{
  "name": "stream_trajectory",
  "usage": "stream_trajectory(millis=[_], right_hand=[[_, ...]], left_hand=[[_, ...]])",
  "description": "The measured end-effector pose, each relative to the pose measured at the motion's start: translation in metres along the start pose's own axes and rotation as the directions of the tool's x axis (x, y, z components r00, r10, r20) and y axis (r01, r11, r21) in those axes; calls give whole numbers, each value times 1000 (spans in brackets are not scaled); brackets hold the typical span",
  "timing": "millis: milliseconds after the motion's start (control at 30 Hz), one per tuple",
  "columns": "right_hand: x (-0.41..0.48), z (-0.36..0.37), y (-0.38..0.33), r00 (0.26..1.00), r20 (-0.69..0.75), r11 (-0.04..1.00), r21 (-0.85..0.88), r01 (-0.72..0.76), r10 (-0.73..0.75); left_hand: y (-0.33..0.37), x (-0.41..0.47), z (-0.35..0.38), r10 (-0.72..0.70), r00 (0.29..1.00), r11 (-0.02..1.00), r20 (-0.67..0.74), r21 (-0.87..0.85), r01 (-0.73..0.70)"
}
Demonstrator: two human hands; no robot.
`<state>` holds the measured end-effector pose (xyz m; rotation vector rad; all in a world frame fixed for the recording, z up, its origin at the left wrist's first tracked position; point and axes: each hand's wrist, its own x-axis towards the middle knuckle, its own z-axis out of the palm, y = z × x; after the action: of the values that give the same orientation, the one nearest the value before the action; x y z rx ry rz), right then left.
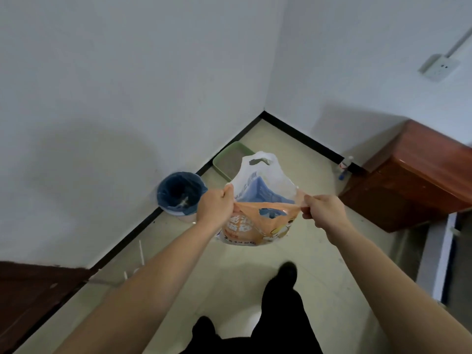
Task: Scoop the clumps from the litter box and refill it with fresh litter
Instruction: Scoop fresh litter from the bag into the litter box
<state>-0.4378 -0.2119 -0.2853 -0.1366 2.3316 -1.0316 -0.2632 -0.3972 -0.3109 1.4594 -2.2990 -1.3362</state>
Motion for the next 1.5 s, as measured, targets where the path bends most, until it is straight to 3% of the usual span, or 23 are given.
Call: stream_trajectory(millis=[133,233,333,433,633,900,1167,1300,1433,1500], right_hand=[[81,8,2,995,91,996,-88,-19,27],[158,31,18,974,221,938,-344,37,42],[227,55,40,944,320,820,-560,117,83],[283,78,51,901,423,772,-602,202,95],[394,135,73,873,481,702,-647,296,76],[471,216,126,853,504,725,-637,262,134],[490,247,144,916,391,831,-535,150,87],[516,289,210,903,413,782,-599,172,117],[532,308,236,899,430,763,-608,221,82],[532,302,234,892,446,761,-605,233,81]], left_hand=[[9,58,43,-78,997,995,-11,57,78],[-5,104,88,-256,966,961,-39,100,259],[-15,134,133,-490,870,867,-49,77,492],[-27,166,167,-632,773,775,-61,-40,631],[-76,243,220,-639,762,763,-100,40,645],[-167,342,263,-544,839,825,3,187,534],[-198,388,283,-469,877,855,-105,195,480],[-266,404,333,-529,847,820,-44,231,524],[-298,406,366,-606,780,777,-156,94,623],[-290,399,367,-624,753,748,-211,117,653]])
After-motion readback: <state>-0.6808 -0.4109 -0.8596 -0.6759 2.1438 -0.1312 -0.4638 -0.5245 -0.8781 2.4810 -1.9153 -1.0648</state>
